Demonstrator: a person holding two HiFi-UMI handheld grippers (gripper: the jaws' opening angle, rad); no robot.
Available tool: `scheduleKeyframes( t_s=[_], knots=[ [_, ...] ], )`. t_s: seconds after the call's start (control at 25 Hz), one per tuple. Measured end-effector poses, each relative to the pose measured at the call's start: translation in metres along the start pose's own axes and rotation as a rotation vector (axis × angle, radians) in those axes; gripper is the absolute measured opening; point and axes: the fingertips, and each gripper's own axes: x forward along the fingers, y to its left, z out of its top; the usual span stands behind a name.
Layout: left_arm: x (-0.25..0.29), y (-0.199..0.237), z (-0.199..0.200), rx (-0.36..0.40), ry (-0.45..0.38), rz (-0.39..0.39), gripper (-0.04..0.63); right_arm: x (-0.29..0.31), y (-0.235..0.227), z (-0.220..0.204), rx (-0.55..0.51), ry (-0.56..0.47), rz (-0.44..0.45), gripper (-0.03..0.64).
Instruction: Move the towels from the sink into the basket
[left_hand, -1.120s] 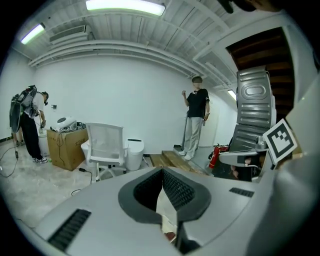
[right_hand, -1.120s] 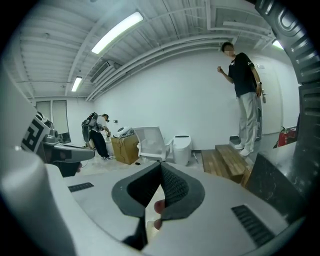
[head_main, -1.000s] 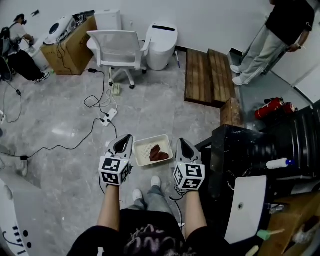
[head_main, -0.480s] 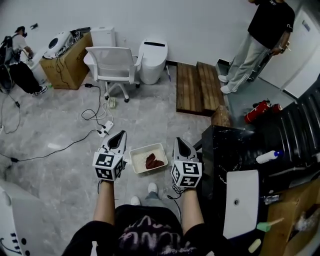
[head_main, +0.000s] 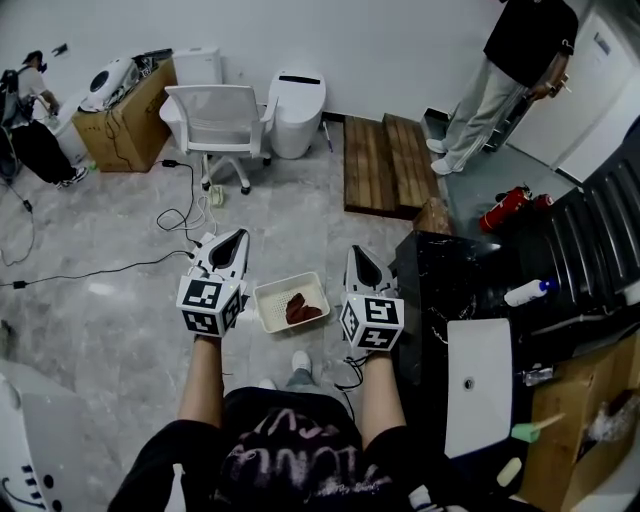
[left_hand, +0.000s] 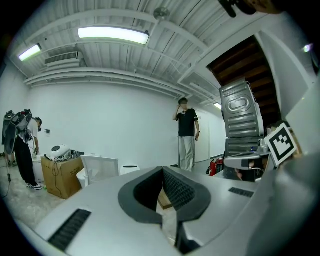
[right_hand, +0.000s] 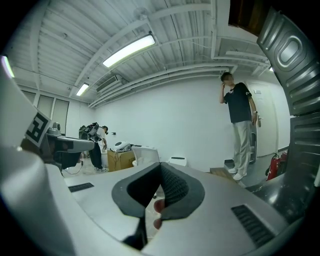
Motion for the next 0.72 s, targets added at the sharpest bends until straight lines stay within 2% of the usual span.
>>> scheduleKeyframes(
  t_s=[0.72],
  knots=[
    [-0.003,0.006,0.016,0.019,-0.017,0.002,0.017,0.001,0.001,0.017,-0.013,-0.029,-0.016,0.012]
  ],
)
